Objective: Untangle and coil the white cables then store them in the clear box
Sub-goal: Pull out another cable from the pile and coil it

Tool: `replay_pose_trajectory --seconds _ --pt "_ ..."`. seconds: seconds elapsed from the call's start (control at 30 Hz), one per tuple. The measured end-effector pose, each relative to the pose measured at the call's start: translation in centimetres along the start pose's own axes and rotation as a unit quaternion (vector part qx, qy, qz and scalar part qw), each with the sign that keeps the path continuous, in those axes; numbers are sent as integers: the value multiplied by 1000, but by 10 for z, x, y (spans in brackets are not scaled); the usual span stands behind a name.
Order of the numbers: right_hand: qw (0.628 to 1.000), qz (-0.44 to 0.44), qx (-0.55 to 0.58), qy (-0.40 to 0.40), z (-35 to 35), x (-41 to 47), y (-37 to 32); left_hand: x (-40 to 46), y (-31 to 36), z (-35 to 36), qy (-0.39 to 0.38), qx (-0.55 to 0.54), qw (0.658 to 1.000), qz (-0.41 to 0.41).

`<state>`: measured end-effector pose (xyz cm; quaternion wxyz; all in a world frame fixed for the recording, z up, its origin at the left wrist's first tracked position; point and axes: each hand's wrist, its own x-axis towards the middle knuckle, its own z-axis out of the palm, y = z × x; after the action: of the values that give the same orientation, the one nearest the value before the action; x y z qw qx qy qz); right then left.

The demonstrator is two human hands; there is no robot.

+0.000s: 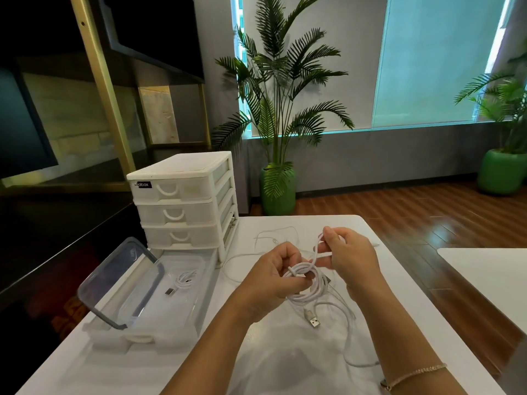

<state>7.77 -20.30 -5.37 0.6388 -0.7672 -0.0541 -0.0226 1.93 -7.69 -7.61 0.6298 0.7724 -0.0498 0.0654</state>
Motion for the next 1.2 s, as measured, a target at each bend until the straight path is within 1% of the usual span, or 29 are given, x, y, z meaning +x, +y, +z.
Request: replay_pose_trajectory --seconds 0.13,0.27,0.43,0.53,0.6,0.63,0.7,0.77,0.83,0.9,0.97,1.03,1.2 --pt "999 29 -14 -26 0 -2 1 -2 4 1 19 -48 998 47" --pt "996 56 -40 -57 -2 -5 -1 -1 1 3 42 -48 995 79" --pt "980 140 -3 -138 -5 -9 -9 2 4 -2 120 -50 988 86" --pt "975 149 -50 -158 -8 -10 -14 5 2 -2 194 -42 978 61" --pt "981 114 -67 -145 -9 -11 -18 5 -1 -1 240 -17 970 46" --pt "987 78 -68 -126 -9 -12 -18 5 -1 -1 260 0 965 38" --pt "993 -24 -75 -89 -6 -15 -17 6 -3 0 304 26 952 18" --pt "982 -97 -129 -98 0 -17 -15 7 -4 -1 336 17 942 -9" --pt "968 -120 -194 -108 8 -20 -12 10 -5 -2 348 -14 937 -42" --pt "963 -139 -217 -84 13 -20 -8 11 -5 -3 342 -64 935 -72" --pt "956 -150 -243 -60 16 -22 -7 11 -4 -1 322 -121 935 -86" --pt "949 -152 -274 -43 16 -22 -7 10 -2 1 298 -156 937 -94" --pt "943 -157 -291 -20 16 -23 -7 9 2 5 246 -243 929 -130"
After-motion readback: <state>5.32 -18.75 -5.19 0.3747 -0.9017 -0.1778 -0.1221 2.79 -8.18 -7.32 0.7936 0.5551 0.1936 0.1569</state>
